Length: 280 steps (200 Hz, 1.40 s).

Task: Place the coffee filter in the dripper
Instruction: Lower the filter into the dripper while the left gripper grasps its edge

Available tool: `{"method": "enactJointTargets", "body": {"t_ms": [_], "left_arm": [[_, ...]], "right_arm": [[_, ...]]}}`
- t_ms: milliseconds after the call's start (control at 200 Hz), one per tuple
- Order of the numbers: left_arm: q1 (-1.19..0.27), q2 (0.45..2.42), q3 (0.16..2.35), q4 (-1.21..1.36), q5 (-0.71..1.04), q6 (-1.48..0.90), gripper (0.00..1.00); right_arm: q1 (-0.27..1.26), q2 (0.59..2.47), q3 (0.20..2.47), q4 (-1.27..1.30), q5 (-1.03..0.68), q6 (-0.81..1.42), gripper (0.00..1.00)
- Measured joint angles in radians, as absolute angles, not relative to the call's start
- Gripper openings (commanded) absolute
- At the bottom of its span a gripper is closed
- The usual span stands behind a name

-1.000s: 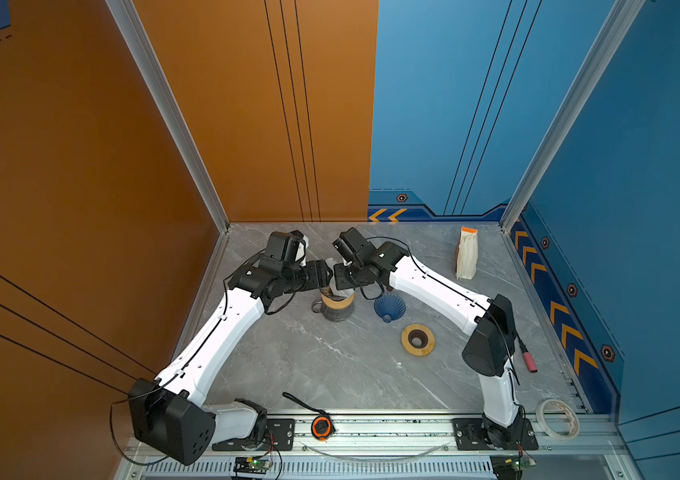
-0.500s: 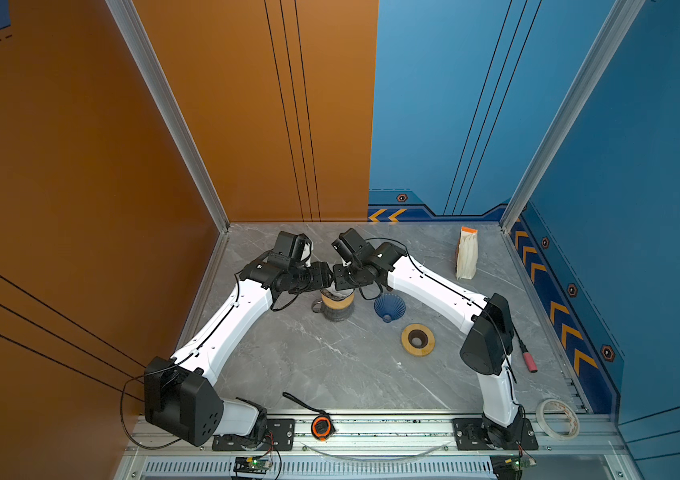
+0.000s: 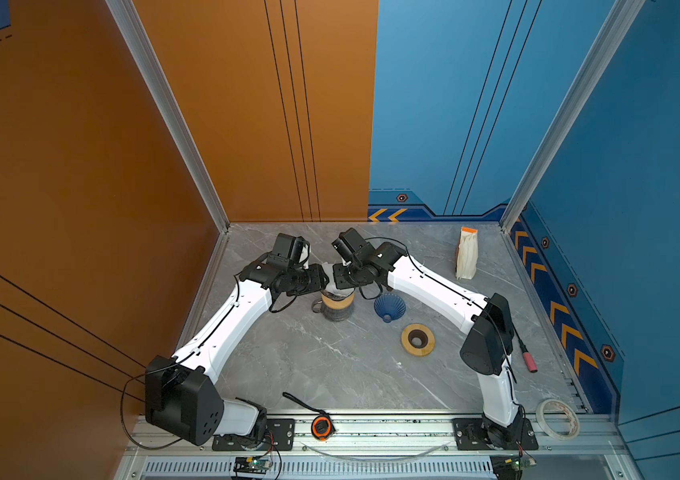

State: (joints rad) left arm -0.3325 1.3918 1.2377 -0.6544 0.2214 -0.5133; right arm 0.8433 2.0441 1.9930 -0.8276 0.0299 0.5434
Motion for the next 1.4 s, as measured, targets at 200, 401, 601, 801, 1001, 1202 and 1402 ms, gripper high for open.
{"method": "enactJointTargets", "body": {"t_ms": [200,401,601,801,1001,1202,1402], "left_arm": [[-0.332,1.399,1.238,-0.654,0.221,-0.507,0.46],[-0.332,1.401,1.234,-0.654,0.221,-0.501,0.45],[-0.332,1.407,1.225,-0.654,0.221,-0.495,0.45],[-0.326,1.431,1.225,-0.654,0.221,-0.494,0.45],[-0.321,1.457,1.225,-0.654,0.221,-0.487,0.44],[-0.321,1.487,1.238,-0.654,0.221,-0.487,0.44],[-0.321,1.502,1.252,-0.651,0.221,-0.487,0.44]], "right_arm": [[0.844,2.012,1.993,-0.829,0.065,0.521,0.31],[0.844,1.983,1.993,-0.83,0.096,0.495,0.35],[0.842,1.983,1.993,-0.839,0.114,0.482,0.38],[0.825,1.983,1.993,-0.863,0.117,0.471,0.41],[0.801,1.993,1.993,-0.876,0.117,0.47,0.42],[0.792,2.017,1.993,-0.882,0.108,0.468,0.42],[0.785,2.037,1.993,-0.883,0.097,0.468,0.42]]}}
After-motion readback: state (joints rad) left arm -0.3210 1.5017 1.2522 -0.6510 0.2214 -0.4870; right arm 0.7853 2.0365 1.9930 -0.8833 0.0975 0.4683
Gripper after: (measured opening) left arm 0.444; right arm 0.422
